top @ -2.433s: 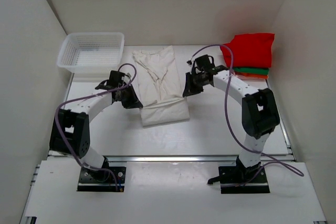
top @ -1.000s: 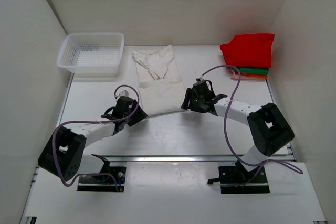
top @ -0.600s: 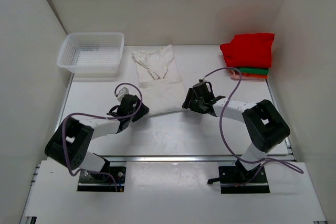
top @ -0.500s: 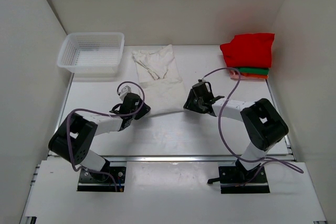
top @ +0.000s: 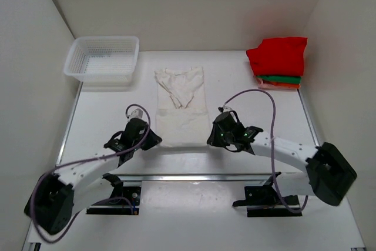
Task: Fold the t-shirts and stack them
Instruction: Grab one side of the 2/3 rectangular tshirt with both arms, then fold the long partially folded tshirt into a neat square, then put the neatly folded tshirt into the corner of the board with the right arm
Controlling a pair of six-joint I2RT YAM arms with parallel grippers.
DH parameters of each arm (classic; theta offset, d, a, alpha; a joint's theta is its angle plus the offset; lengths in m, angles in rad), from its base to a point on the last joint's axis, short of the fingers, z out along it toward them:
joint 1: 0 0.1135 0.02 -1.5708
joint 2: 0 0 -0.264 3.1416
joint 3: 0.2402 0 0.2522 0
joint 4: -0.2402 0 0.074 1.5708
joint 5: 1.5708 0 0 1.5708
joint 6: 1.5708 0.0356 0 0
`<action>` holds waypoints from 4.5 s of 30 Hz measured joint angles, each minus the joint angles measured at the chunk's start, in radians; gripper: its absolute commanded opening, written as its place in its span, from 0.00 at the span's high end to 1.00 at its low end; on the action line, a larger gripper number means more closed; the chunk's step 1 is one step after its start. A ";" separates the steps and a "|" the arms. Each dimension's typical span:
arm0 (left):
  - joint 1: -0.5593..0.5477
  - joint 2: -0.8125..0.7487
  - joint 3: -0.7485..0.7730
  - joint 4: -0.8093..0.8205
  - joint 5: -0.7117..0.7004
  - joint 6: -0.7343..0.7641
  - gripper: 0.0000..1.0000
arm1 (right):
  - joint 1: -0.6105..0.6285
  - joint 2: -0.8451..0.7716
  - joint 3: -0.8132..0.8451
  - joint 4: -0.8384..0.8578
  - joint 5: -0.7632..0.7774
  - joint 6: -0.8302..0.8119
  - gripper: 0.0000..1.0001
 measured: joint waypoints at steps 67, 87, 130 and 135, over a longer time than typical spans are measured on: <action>0.444 0.729 0.738 0.325 0.273 -0.007 0.62 | -0.495 0.903 1.122 -0.141 -0.383 -0.314 0.39; 0.367 0.992 0.846 0.089 0.393 0.027 0.65 | -0.344 0.769 0.753 0.058 -0.505 -0.192 0.27; 0.462 0.595 0.562 0.071 0.436 0.071 0.65 | -0.560 0.808 1.078 -0.350 -0.219 -0.875 1.00; 0.464 0.594 0.521 0.070 0.445 0.070 0.66 | -0.608 0.682 1.003 -0.248 -0.117 -1.010 1.00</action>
